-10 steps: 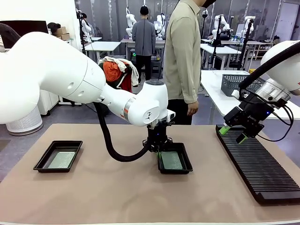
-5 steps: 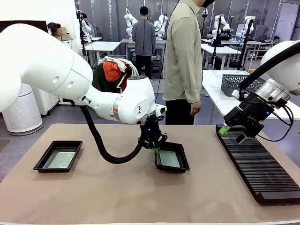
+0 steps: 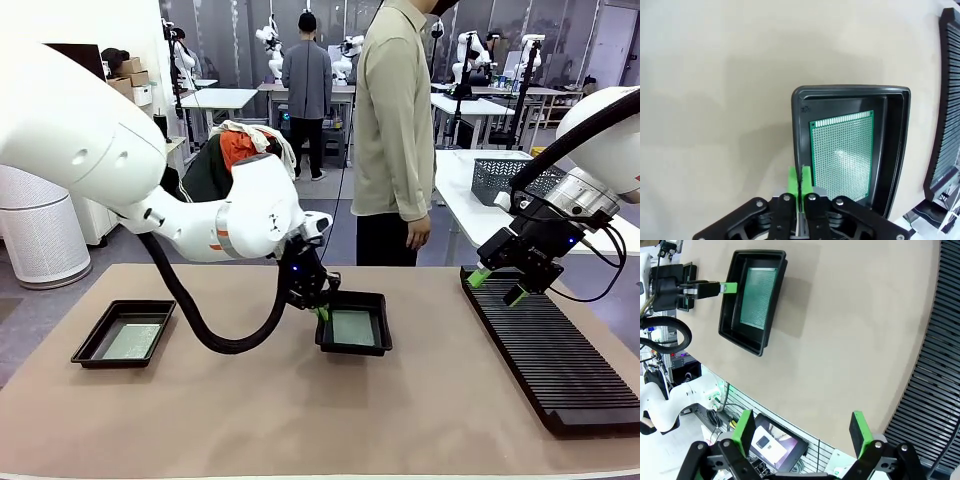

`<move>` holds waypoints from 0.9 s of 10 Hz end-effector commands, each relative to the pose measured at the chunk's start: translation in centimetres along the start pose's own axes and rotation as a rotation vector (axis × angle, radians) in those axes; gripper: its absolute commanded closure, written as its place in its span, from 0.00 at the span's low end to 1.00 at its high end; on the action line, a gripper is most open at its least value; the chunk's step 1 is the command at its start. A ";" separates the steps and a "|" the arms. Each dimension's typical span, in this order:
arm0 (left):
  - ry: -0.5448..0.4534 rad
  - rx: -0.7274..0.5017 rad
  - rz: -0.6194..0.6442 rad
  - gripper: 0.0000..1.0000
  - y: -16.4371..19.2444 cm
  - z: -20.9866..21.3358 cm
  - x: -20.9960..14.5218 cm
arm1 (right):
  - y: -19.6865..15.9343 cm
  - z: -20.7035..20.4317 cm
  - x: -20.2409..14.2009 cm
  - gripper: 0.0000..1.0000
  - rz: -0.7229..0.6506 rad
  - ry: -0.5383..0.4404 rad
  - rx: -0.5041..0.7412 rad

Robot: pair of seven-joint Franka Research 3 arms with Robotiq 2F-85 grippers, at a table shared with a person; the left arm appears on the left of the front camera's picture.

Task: Inspect and transfer BCBs to ESD trays.
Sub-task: Pick up the ESD tray and place it on the left side of the table.

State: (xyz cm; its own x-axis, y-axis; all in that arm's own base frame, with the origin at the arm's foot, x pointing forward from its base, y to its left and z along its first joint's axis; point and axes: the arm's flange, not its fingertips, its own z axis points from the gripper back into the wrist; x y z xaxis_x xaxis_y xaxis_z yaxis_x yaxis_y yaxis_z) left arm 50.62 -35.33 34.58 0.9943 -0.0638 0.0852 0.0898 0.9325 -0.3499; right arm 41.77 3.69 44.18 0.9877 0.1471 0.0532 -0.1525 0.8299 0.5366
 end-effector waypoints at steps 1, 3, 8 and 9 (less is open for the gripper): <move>-0.011 -0.064 -0.030 1.00 2.8 1.6 -1.5 | 0.2 -0.1 0.0 0.00 -0.021 -0.014 -0.001; -0.029 -0.056 -0.053 1.00 5.0 2.9 -2.1 | 0.2 -0.1 0.0 0.00 -0.021 -0.014 -0.001; -0.084 -0.066 -0.035 1.00 12.3 6.3 -3.5 | 0.2 -0.1 0.0 0.00 -0.021 -0.014 -0.001; -0.090 -0.066 -0.025 1.00 14.1 6.9 -3.7 | 0.2 -0.1 0.0 0.00 -0.021 -0.014 -0.001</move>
State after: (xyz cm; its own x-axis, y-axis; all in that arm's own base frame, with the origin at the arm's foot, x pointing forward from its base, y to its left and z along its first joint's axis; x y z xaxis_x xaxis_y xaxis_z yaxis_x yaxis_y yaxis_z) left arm 48.73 -21.38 36.05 0.9865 -0.0569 0.1534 0.1127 0.9160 -0.3851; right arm 41.77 3.70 44.18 0.9877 0.1471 0.0532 -0.1525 0.8301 0.5364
